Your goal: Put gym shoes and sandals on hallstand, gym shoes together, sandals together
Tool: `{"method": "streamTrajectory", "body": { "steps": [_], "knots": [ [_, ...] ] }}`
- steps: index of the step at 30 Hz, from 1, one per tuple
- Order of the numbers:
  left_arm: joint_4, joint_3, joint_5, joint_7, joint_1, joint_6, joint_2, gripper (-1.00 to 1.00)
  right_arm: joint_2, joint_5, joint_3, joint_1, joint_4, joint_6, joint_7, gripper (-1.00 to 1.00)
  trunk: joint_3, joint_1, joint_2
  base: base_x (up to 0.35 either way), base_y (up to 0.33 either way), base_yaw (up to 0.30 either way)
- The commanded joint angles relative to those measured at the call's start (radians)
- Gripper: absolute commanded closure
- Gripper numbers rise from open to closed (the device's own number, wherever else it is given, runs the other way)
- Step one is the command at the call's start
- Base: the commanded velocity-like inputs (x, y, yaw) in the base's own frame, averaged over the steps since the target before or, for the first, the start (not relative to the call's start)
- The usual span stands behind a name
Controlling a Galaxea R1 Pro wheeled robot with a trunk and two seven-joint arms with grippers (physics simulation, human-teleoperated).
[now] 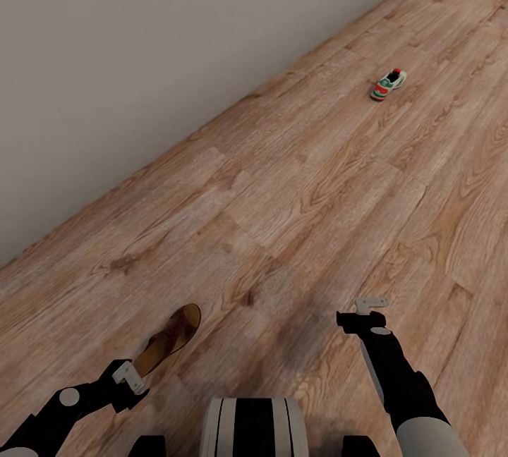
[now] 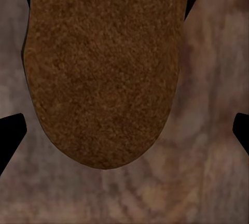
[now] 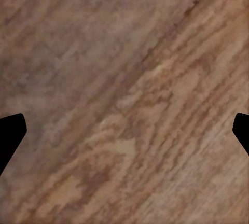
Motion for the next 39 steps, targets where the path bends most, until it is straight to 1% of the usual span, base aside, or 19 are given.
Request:
{"method": "streamTrajectory", "body": {
  "steps": [1, 6, 15, 39],
  "knots": [
    [-0.001, 0.008, -0.011, -0.005, -0.001, -0.006, -0.001, -1.00, 0.001, 0.005, -0.001, 0.000, -0.001, 0.005, 0.000, -1.00, -0.001, 0.000, 0.000, 0.000, 0.000, 0.000],
    [-0.001, 0.008, -0.011, -0.005, -0.001, -0.007, 0.000, -1.00, 0.001, 0.005, -0.001, 0.000, -0.001, 0.005, 0.000, -1.00, -0.001, 0.000, 0.000, 0.017, 0.000, 0.000],
    [0.000, 0.008, -0.011, -0.005, -0.001, -0.009, -0.003, -1.00, 0.001, 0.005, -0.001, 0.000, -0.001, 0.005, 0.000, -1.00, -0.001, 0.000, 0.000, 0.134, 0.000, 0.000],
    [0.001, 0.008, -0.010, -0.005, -0.001, -0.007, -0.006, -1.00, 0.001, 0.005, -0.001, 0.000, -0.001, 0.005, 0.000, -1.00, -0.001, 0.000, 0.000, 0.007, 0.000, 0.000]
  ]
}}
